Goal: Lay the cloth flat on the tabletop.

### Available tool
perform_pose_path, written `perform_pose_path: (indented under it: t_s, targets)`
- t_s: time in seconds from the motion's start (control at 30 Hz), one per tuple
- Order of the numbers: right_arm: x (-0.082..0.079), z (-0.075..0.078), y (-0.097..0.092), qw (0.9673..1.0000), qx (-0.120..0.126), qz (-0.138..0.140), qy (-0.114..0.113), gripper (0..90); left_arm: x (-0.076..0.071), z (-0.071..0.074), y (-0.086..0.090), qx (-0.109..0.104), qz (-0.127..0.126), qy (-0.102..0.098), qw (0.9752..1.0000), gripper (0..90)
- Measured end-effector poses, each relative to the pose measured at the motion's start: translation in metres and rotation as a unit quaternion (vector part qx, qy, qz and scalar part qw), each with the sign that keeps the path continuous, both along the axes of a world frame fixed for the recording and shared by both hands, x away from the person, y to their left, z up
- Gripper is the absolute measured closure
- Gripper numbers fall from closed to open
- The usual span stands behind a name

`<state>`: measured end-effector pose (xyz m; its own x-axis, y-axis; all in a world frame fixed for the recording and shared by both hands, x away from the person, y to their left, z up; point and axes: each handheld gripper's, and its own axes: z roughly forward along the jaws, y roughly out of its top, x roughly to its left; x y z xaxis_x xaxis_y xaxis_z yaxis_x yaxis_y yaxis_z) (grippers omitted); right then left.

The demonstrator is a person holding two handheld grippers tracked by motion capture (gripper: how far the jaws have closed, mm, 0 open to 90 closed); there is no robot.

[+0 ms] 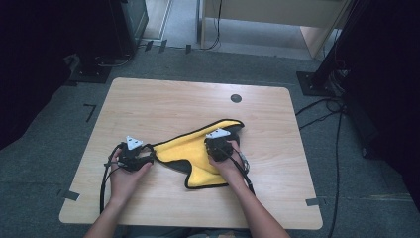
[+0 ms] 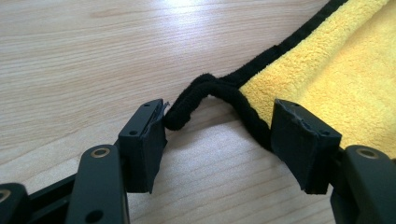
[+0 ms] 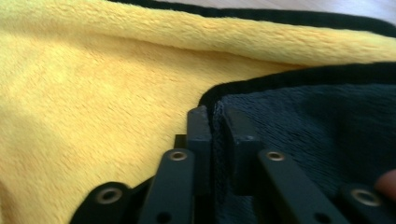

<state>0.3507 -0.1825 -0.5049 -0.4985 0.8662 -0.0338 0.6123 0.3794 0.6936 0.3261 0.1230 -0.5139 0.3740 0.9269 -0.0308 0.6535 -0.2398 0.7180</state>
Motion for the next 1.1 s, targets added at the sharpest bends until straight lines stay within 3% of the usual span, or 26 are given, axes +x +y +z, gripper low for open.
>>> perform_pose_path:
  t_s: [0.03,0.13,0.3,0.47,0.6,0.7,0.73,0.83,0.9,0.97,1.03,1.1]
  targets:
    - [-0.004,0.005,-0.014,0.9997,0.018,-0.015,-0.010,84.9,0.000,0.000,0.000,0.000,0.000,0.000,1.0000,36.3]
    - [-0.015,0.017,-0.045,0.9972,0.039,-0.053,-0.034,84.9,0.000,0.000,0.000,-0.001,0.000,0.000,1.0000,36.3]
    - [-0.043,0.030,-0.112,0.9869,0.067,-0.133,-0.062,84.9,0.000,0.000,-0.001,0.001,0.002,0.000,1.0000,36.5]
    - [-0.067,0.028,-0.159,0.9790,0.066,-0.188,-0.042,84.8,0.001,0.000,-0.002,0.002,0.004,0.001,1.0000,37.2]
    - [-0.080,0.015,-0.176,0.9773,0.042,-0.207,-0.023,82.2,0.001,0.001,-0.002,0.002,0.008,0.002,1.0000,37.1]
    - [-0.081,0.012,-0.187,0.9711,0.017,-0.235,-0.036,71.4,0.001,0.001,-0.003,0.005,0.008,0.000,1.0000,36.7]
    - [-0.082,0.015,-0.189,0.9705,0.021,-0.236,-0.046,69.2,0.001,0.001,-0.002,0.005,0.009,0.000,1.0000,36.5]
    - [-0.087,0.026,-0.178,0.9768,0.035,-0.194,-0.084,62.8,-0.001,0.004,-0.001,0.003,0.009,-0.005,0.9999,37.1]
    - [-0.087,0.030,-0.163,0.9834,0.039,-0.150,-0.094,60.3,-0.003,0.007,-0.001,-0.002,0.011,-0.012,0.9999,38.6]
    - [-0.084,0.029,-0.146,0.9882,0.052,-0.112,-0.090,58.1,-0.006,0.010,0.001,-0.011,0.012,-0.018,0.9997,40.4]
    - [-0.078,0.024,-0.133,0.9911,0.065,-0.084,-0.081,56.6,-0.010,0.015,0.002,-0.025,0.009,-0.024,0.9994,43.4]
    - [-0.073,0.018,-0.123,0.9933,0.058,-0.065,-0.076,54.8,-0.015,0.019,0.002,-0.038,-0.001,-0.031,0.9988,46.0]
